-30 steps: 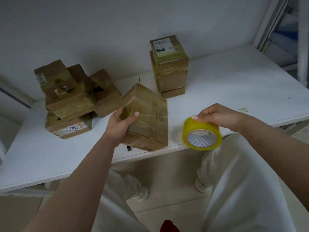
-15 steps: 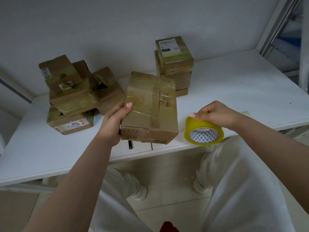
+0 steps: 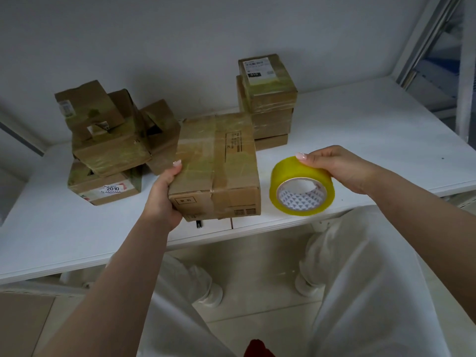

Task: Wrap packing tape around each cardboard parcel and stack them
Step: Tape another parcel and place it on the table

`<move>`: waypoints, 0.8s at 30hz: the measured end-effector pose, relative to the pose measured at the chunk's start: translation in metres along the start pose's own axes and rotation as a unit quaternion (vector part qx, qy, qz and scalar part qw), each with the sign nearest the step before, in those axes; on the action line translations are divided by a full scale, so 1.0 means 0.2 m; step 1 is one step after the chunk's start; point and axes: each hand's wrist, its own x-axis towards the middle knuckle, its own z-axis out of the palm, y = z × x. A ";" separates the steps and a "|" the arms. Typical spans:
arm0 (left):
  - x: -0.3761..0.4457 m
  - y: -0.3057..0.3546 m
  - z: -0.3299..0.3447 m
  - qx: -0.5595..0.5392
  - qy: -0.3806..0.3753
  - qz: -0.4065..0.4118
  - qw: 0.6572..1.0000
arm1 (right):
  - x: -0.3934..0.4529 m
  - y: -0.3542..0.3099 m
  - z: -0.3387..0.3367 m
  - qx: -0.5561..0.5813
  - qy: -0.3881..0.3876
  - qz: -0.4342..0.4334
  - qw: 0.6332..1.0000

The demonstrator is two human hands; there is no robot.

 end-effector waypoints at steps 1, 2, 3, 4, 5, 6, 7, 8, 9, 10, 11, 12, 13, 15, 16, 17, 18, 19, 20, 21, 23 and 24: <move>0.00 -0.01 0.00 0.008 -0.003 0.001 1.000 | 0.01 -0.01 0.00 -0.016 0.011 0.007 1.000; 0.00 -0.03 0.00 0.016 -0.005 0.001 1.000 | 0.01 -0.02 -0.01 -0.031 0.016 0.014 0.999; 0.00 -0.04 0.00 0.024 -0.004 0.000 1.000 | 0.01 -0.03 -0.01 -0.045 0.018 0.023 0.999; 0.00 -0.06 0.00 0.028 -0.002 -0.001 1.000 | 0.01 -0.03 -0.01 -0.056 0.017 0.031 0.998; -0.01 -0.07 0.01 0.029 0.002 -0.002 1.000 | 0.01 -0.03 -0.01 -0.065 0.016 0.040 0.997; 0.00 -0.08 0.01 0.028 0.005 -0.003 1.000 | 0.01 -0.03 -0.01 -0.074 0.016 0.047 0.996; 0.00 -0.09 0.02 0.026 0.007 -0.005 1.000 | 0.01 -0.02 -0.01 -0.083 0.017 0.055 0.995; 0.00 -0.10 0.02 0.025 0.009 -0.007 1.000 | 0.01 -0.02 -0.01 -0.091 0.016 0.059 0.994; 0.00 -0.10 0.02 0.022 0.008 -0.008 1.000 | 0.01 -0.02 0.00 -0.095 0.016 0.063 0.993; 0.00 -0.10 0.02 0.019 0.008 -0.007 1.000 | 0.01 -0.02 0.00 -0.095 0.016 0.063 0.993; -0.01 -0.11 0.02 0.013 0.007 -0.007 1.000 | 0.01 -0.02 0.00 -0.089 0.016 0.064 0.994; -0.01 -0.11 0.01 0.005 0.007 -0.007 1.000 | 0.01 -0.02 0.00 -0.078 0.015 0.063 0.995; -0.01 -0.10 0.01 -0.008 0.007 -0.007 1.000 | 0.01 -0.03 0.01 -0.063 0.012 0.062 0.996; -0.01 -0.09 0.02 -0.044 0.006 -0.012 0.999 | 0.00 -0.04 0.03 -0.021 0.010 0.045 0.999; -0.01 -0.09 0.02 -0.063 0.007 -0.018 0.998 | 0.00 -0.04 0.03 0.002 0.016 0.030 0.999; -0.01 -0.10 0.03 -0.080 0.007 -0.025 0.996 | 0.00 -0.05 0.04 0.025 0.028 0.017 0.999; -0.02 -0.11 0.03 -0.093 0.003 -0.037 0.995 | 0.01 -0.07 0.04 0.041 0.041 0.004 0.998; -0.02 -0.13 0.04 -0.101 -0.004 -0.052 0.994 | 0.01 -0.08 0.03 0.048 0.054 -0.005 0.997; -0.02 -0.16 0.05 -0.107 -0.011 -0.069 0.992 | 0.02 -0.09 0.03 0.042 0.064 -0.010 0.997; -0.01 -0.20 0.05 -0.110 -0.016 -0.085 0.990 | 0.02 -0.10 0.01 0.030 0.072 -0.012 0.997; 0.01 -0.27 0.06 -0.108 -0.017 -0.109 0.988 | 0.03 -0.09 -0.01 0.006 0.079 -0.011 0.997; 0.01 -0.30 0.07 -0.096 -0.018 -0.118 0.988 | 0.03 -0.07 -0.03 -0.005 0.076 -0.010 0.997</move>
